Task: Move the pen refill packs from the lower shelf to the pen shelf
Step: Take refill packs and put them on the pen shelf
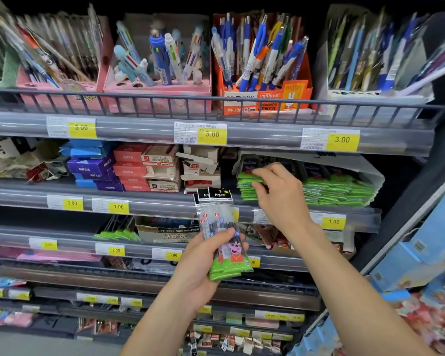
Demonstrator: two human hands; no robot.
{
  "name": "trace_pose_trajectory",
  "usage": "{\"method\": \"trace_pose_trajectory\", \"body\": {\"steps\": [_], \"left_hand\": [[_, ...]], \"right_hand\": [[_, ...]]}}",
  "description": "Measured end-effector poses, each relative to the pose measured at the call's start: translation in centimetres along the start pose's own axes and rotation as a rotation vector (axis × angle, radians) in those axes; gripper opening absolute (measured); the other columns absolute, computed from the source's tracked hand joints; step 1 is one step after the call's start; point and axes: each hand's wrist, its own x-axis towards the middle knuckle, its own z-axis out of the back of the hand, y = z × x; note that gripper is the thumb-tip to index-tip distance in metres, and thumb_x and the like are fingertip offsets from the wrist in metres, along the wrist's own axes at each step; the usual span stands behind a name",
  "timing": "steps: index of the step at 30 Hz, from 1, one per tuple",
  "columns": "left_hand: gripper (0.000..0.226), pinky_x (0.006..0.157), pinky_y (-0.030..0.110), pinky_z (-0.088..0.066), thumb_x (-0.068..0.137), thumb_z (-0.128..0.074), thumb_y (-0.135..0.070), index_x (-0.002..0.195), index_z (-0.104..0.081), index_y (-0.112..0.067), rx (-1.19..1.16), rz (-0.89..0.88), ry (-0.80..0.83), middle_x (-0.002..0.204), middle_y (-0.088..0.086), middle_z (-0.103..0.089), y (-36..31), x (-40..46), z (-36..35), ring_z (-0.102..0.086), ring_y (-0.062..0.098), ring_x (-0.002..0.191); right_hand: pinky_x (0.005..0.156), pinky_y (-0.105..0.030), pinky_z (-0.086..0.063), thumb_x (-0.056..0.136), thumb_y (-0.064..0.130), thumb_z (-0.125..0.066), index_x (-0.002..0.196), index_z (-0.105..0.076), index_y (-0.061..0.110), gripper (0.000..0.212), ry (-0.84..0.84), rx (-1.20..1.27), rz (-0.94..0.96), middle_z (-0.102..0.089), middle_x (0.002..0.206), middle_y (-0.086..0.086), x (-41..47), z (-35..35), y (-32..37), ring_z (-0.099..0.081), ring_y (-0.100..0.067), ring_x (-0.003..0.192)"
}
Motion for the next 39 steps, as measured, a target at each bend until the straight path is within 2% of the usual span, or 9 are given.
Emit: {"method": "trace_pose_trajectory", "body": {"steps": [5,11,15,17,19,26,30,34,39], "left_hand": [[0.039,0.07,0.036,-0.064,0.089,-0.077,-0.01,0.127,-0.069,-0.004,0.021,0.006,-0.013,0.111,0.023,-0.078,-0.1,-0.3,-0.2,-0.078,0.03,0.09],[0.031,0.074,0.038,-0.067,0.101,-0.063,-0.02,0.126,-0.068,-0.003,-0.02,0.018,0.016,0.12,0.028,-0.075,-0.2,-0.6,-0.8,-0.077,0.029,0.088],[0.034,0.07,0.036,-0.063,0.103,-0.054,-0.029,0.124,-0.073,-0.011,-0.03,0.009,0.098,0.11,0.018,-0.078,0.0,-0.8,-0.6,-0.076,0.025,0.086],[0.034,0.07,0.036,-0.064,0.103,-0.05,-0.025,0.122,-0.073,-0.01,-0.052,0.01,0.135,0.113,0.019,-0.078,0.2,-0.9,-0.8,-0.078,0.028,0.09],[0.033,0.072,0.039,-0.066,0.103,-0.049,-0.02,0.123,-0.071,-0.005,-0.038,0.001,0.153,0.117,0.023,-0.077,0.6,-1.1,-1.1,-0.078,0.034,0.096],[0.024,0.072,0.039,-0.064,0.096,-0.069,-0.012,0.119,-0.077,-0.015,0.071,-0.208,0.141,0.118,0.019,-0.078,2.3,-1.7,-2.4,-0.079,0.033,0.099],[0.029,0.072,0.04,-0.064,0.092,-0.076,-0.013,0.121,-0.075,-0.018,0.103,-0.253,0.096,0.116,0.014,-0.08,2.3,-1.4,-3.8,-0.079,0.033,0.101],[0.033,0.079,0.046,-0.066,0.09,-0.077,-0.015,0.123,-0.073,-0.013,0.135,-0.215,0.086,0.116,0.016,-0.08,2.0,-0.5,-5.5,-0.078,0.036,0.103],[0.031,0.083,0.049,-0.066,0.094,-0.076,-0.025,0.123,-0.074,-0.016,0.133,-0.155,0.147,0.117,0.013,-0.08,1.8,0.1,-6.5,-0.078,0.034,0.106]], "right_hand": [[0.09,-0.05,-0.054,0.095,0.012,-0.068,0.12,-0.072,0.001,0.028,0.078,-0.031,-0.069,-0.066,0.112,-0.017,0.2,-0.4,-0.2,-0.063,-0.037,0.103],[0.084,-0.036,-0.049,0.094,0.01,-0.065,0.121,-0.072,0.005,0.028,0.04,-0.033,-0.089,-0.063,0.105,-0.008,-2.3,2.1,2.5,-0.057,-0.026,0.098],[0.077,-0.036,-0.05,0.092,0.046,-0.056,0.121,-0.069,0.03,0.036,0.206,0.317,-0.501,-0.06,0.088,0.011,-7.4,4.0,5.4,-0.058,-0.012,0.082],[0.071,-0.038,-0.051,0.094,0.047,-0.059,0.112,-0.069,0.048,0.021,0.382,0.545,-0.63,-0.062,0.079,0.006,-9.3,4.5,6.4,-0.06,-0.013,0.073],[0.057,-0.037,-0.05,0.098,0.036,-0.063,0.094,-0.067,0.064,0.028,0.418,0.733,-0.699,-0.064,0.081,0.001,-10.3,5.1,6.8,-0.058,-0.014,0.06],[0.05,-0.033,-0.053,0.097,0.028,-0.067,0.132,-0.065,0.034,0.035,0.299,0.959,-0.903,-0.066,0.092,-0.009,-11.5,7.4,6.0,-0.06,-0.019,0.059],[0.051,-0.03,-0.053,0.1,0.019,-0.063,0.129,-0.065,0.037,0.035,0.195,1.112,-0.987,-0.072,0.078,0.005,-11.5,8.5,5.4,-0.062,-0.021,0.059],[0.056,-0.025,-0.055,0.098,0.009,-0.064,0.113,-0.064,0.039,0.034,0.081,1.128,-1.011,-0.075,0.076,0.006,-11.3,8.6,4.3,-0.064,-0.016,0.06],[0.056,-0.021,-0.054,0.099,0.007,-0.061,0.097,-0.082,0.029,0.031,-0.019,1.151,-0.996,-0.077,0.081,0.0,-10.3,8.6,2.9,-0.061,-0.011,0.059]]}}
